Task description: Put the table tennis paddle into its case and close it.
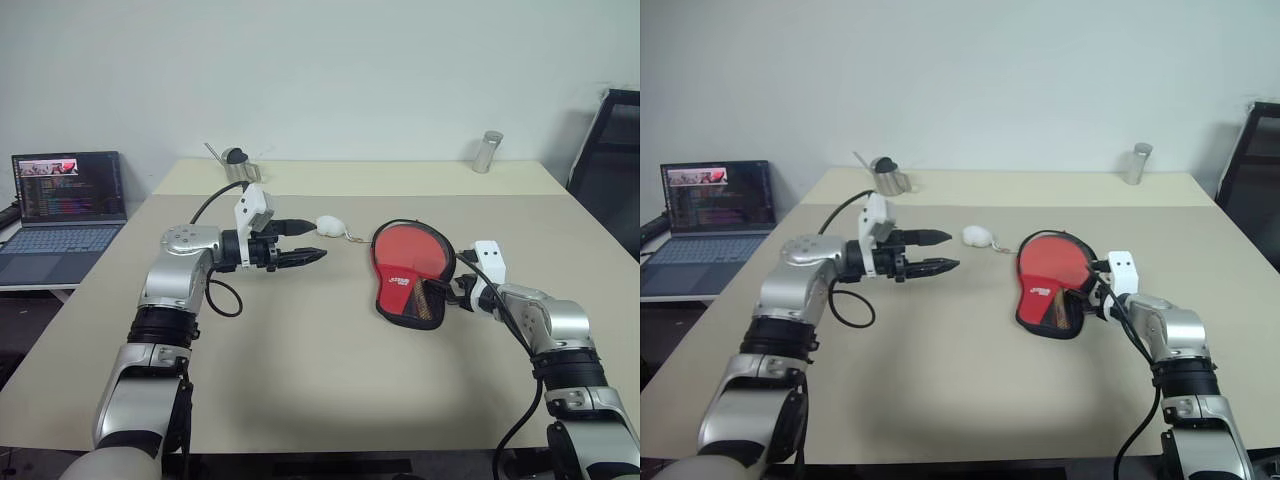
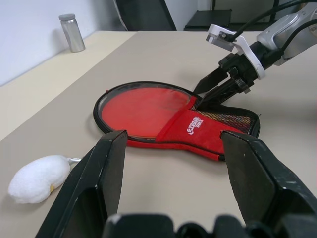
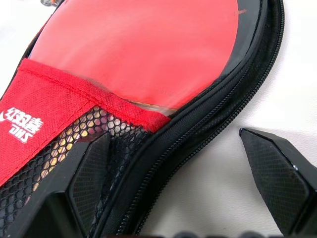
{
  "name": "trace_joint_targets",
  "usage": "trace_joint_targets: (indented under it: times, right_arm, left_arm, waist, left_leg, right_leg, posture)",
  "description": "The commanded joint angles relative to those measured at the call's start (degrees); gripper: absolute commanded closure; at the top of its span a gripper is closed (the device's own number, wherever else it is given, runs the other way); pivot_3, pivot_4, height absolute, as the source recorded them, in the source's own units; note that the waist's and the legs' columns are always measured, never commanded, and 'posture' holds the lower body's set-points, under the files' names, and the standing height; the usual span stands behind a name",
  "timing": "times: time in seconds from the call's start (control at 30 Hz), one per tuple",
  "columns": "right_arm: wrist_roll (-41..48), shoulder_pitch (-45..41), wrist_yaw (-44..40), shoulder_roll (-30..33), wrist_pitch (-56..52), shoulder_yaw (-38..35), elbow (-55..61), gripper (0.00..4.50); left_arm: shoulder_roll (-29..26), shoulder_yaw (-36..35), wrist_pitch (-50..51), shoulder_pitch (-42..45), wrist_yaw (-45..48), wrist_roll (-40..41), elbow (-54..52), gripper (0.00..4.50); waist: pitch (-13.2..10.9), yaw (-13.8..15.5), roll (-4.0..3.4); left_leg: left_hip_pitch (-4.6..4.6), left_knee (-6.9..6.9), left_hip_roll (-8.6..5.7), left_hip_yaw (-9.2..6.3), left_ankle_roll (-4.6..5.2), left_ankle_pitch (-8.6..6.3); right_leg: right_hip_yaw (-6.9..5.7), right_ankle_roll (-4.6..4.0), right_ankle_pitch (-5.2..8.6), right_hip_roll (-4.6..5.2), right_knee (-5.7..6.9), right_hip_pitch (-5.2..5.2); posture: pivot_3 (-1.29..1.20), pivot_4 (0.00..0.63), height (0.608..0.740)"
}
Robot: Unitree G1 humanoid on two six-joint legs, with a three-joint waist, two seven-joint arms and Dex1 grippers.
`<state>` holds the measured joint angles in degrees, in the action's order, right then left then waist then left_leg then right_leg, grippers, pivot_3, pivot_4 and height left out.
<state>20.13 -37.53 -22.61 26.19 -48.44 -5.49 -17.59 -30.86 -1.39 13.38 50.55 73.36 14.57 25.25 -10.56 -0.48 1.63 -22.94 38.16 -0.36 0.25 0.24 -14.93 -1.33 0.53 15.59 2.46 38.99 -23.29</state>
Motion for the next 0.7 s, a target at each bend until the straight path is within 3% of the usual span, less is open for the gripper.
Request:
trace_joint_targets:
  times: [0.03,0.07,0.17,0.4,0.57,0.7]
  right_arm:
    - [-0.3,-0.2,-1.3,-0.4,-0.7,0.5,0.1,0.05]
    - [0.0,-0.2,-1.7,-0.9,-1.1,0.3,0.2,0.05]
    - [0.8,-0.3,-2.6,-2.6,-2.8,0.5,0.5,0.64]
    - [-0.3,-0.1,-3.1,-5.0,-3.6,0.9,-0.8,3.06]
    - [-0.1,-0.5,-4.0,-6.4,-4.3,1.4,-0.2,4.46]
    - [0.9,-1.0,-5.1,-7.4,-6.0,2.1,2.5,4.49]
  left_arm:
    - [-1.4,-0.2,0.3,1.5,0.4,1.4,-3.3,1.24]
    - [-1.5,-0.2,0.5,1.5,0.3,1.5,-3.5,1.24]
    - [-2.1,-0.1,0.7,1.4,0.4,1.7,-3.8,1.24]
    - [-3.5,-0.3,1.2,0.6,0.9,1.9,-4.6,1.24]
    - [-6.5,-0.8,3.1,-2.1,3.0,2.9,-6.4,1.24]
    - [-11.5,-0.2,4.9,-6.2,8.4,4.0,-8.2,1.24]
  waist:
    - [0.0,0.0,0.00]
    - [0.0,0.0,-0.01]
    - [0.0,-0.2,-0.01]
    - [0.1,-1.4,-0.01]
    - [0.1,-1.6,-0.02]
    - [0.1,-2.0,-0.02]
  left_leg:
    - [0.00,0.00,0.00,0.01,0.00,0.00]
    - [0.01,0.00,0.00,0.01,0.00,0.00]
    - [0.02,-0.01,0.03,0.01,0.00,0.00]
    - [0.07,-0.01,0.05,0.04,0.00,0.00]
    - [0.17,-0.05,0.10,0.11,0.00,0.00]
    - [0.22,-0.10,0.16,0.19,0.00,0.00]
  right_leg:
    - [0.00,0.00,0.00,0.00,0.00,0.00]
    - [0.01,0.00,0.00,-0.01,0.00,0.00]
    - [0.02,-0.01,0.00,-0.05,0.01,0.00]
    - [0.08,-0.01,-0.01,-0.08,0.03,0.01]
    - [0.20,-0.01,-0.01,-0.14,0.06,0.01]
    - [0.30,-0.01,-0.01,-0.19,0.07,0.00]
  posture:
    - [0.00,0.150,0.740]
    - [0.00,0.150,0.740]
    - [0.00,0.150,0.740]
    - [0.00,0.150,0.740]
    - [0.00,0.150,0.740]
    - [0.00,0.150,0.740]
